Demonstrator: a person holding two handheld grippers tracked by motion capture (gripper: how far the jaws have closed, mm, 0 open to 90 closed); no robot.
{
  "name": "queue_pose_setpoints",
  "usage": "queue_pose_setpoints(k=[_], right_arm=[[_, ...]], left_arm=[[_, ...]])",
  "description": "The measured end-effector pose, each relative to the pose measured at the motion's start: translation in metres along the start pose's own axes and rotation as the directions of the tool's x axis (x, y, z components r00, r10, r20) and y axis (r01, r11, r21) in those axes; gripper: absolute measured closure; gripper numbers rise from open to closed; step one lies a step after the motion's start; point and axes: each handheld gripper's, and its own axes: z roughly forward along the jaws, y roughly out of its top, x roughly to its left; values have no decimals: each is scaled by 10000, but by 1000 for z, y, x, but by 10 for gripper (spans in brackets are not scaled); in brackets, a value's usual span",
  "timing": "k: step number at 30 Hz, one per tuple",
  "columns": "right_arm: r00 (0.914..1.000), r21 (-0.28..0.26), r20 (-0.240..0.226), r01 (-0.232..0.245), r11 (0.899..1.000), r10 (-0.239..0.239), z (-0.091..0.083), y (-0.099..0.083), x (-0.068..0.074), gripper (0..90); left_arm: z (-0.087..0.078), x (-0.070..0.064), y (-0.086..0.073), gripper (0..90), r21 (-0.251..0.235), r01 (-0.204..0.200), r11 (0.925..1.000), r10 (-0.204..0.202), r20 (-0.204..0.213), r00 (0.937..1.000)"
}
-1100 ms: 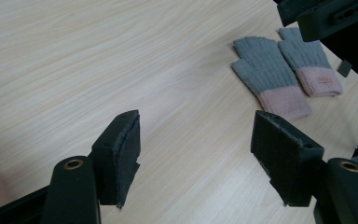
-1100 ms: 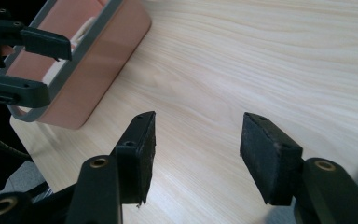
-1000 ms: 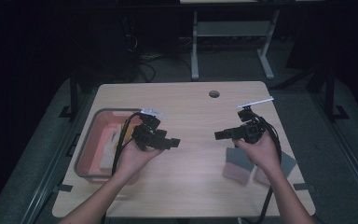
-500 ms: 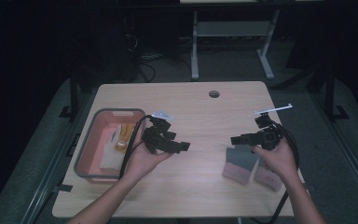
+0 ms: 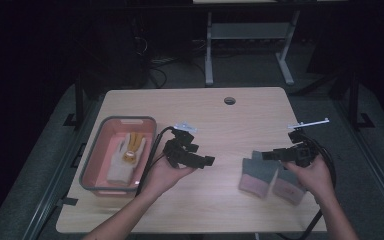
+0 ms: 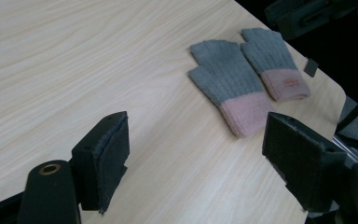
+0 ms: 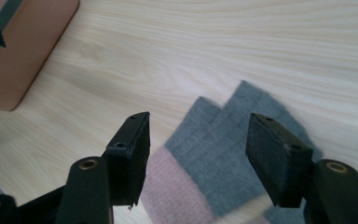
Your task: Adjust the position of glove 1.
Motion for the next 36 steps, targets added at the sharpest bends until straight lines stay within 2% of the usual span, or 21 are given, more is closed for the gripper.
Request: queue_pose_setpoints(k=[6, 13, 19, 27, 36], right_arm=[[9995, 5, 282, -105, 9999, 105, -6, -9, -12, 395], [9962, 329, 866, -141, 9994, 112, -7, -20, -20, 402], [9922, 468, 1226, -269, 9985, 210, -8, -33, -33, 414], [9842, 590, 1708, -577, 9966, 469, -9, -51, -47, 420], [9734, 986, 2267, -567, 9935, 331, 1, -66, -54, 443]], left_arm=[[9, -6, 0, 223, 1, -102, 9999, 102, 99, 9999], [22, -15, 0, 223, 76, -237, 9997, 235, 254, 9994], [27, -19, 1, 223, 63, -289, 9996, 286, 352, 9990], [36, -28, -2, 225, 220, -483, 9986, 474, 412, 9980], [47, -34, -9, 225, 429, -546, 9976, 519, 613, 9968]])
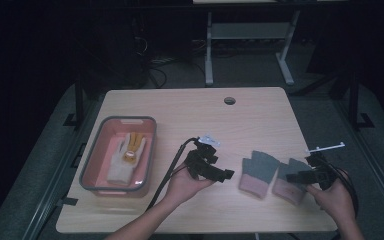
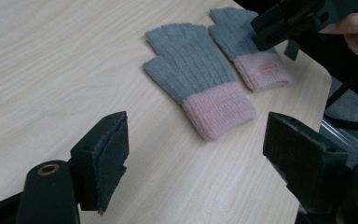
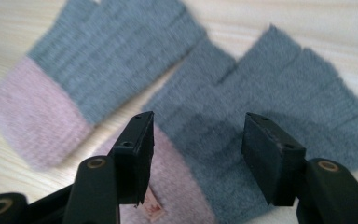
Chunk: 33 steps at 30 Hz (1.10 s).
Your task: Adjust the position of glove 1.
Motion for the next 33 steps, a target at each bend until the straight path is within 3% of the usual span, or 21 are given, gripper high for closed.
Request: queue_pose_setpoints(k=[5, 13, 21, 28, 33], right_arm=[[9993, 251, 374, -14, 9997, 4, 8, -5, -1, 466], [9952, 227, 928, 282, 9993, -302, 12, -7, 7, 500], [9892, -12, 1434, 303, 9995, -298, 14, -10, 16, 625], [9926, -290, 1216, -36, 9996, 71, 14, -13, 17, 738], [9955, -446, 787, -492, 9978, 526, 13, -14, 12, 769]], left_arm=[[4, -1, -3, 225, -68, 23, 10000, -23, 35, 10000], [4, -2, -5, 225, -281, 105, 9995, -101, 119, 9999], [7, -8, -6, 228, -192, -3, 9998, 7, 201, 9998], [11, -12, -5, 231, -135, -41, 9999, 44, 244, 9997], [15, -14, -5, 231, -87, -15, 10000, 17, 281, 9996]])
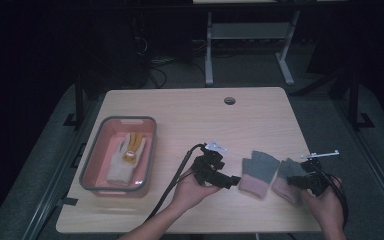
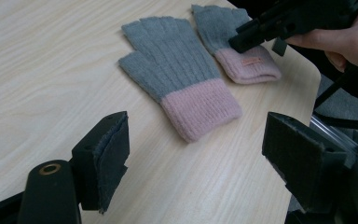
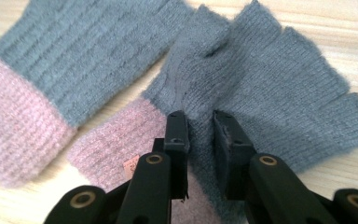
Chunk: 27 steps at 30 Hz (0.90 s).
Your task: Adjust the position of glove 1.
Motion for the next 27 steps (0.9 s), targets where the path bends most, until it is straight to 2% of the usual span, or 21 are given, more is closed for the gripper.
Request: queue_pose_setpoints(k=[5, 8, 18, 22, 25, 27], right_arm=[[9989, -80, -304, -345, 9994, 343, -3, -1, -4, 790], [9990, -126, -314, -316, 9994, 312, -6, -1, -3, 795], [9984, -880, -546, -196, 9959, 149, -29, 1, 1, 797], [9977, -1046, -661, -192, 9943, 123, -37, 3, 5, 796], [9971, -1171, -742, 61, 9931, -148, -39, 6, 12, 795], [9967, -1163, -801, 54, 9932, -149, -39, 9, 20, 795]], left_arm=[[0, 0, 0, 232, 47, -61, 10000, 61, 17, 10000], [0, 1, 1, 232, 6, 5, 10000, -5, -16, 10000], [-1, 1, 1, 232, -64, 51, 10000, -51, -31, 10000], [0, 1, 1, 232, -30, 13, 10000, -13, -22, 10000], [0, 1, 1, 232, -60, 26, 10000, -27, -37, 10000], [0, 1, 1, 232, -61, 24, 10000, -24, -37, 10000]])
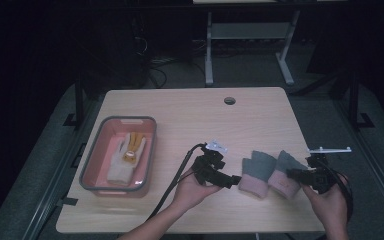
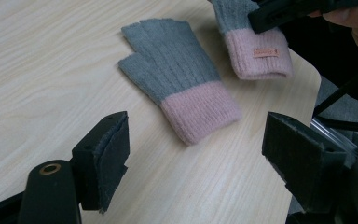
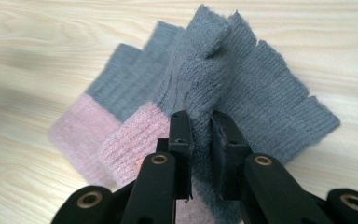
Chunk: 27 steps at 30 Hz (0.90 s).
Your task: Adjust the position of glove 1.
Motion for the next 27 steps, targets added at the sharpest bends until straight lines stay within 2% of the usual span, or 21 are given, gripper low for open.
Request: queue_pose_setpoints(k=[7, 14, 20, 22, 27], right_arm=[[9980, -98, -317, 541, 9985, -544, 5, 9, 20, 793], [9947, 385, -372, 975, 9945, -961, 22, 17, 44, 792], [9869, 579, -491, 1566, 9860, -1538, 36, 26, 60, 790], [9853, 670, -413, 1682, 9835, -1657, 40, 27, 63, 789], [9863, 763, -424, 1623, 9838, -1594, 47, 26, 60, 777]], left_arm=[[0, 1, 0, 232, -5, 24, 10000, -24, -48, 10000], [-4, 4, 2, 232, -18, 10, 10000, -11, -153, 9999], [-5, 5, 2, 232, -45, 86, 10000, -87, -179, 9998], [-5, 5, 1, 232, -57, 75, 10000, -76, -169, 9998], [-4, 5, 1, 232, -46, 80, 10000, -81, -163, 9998]])
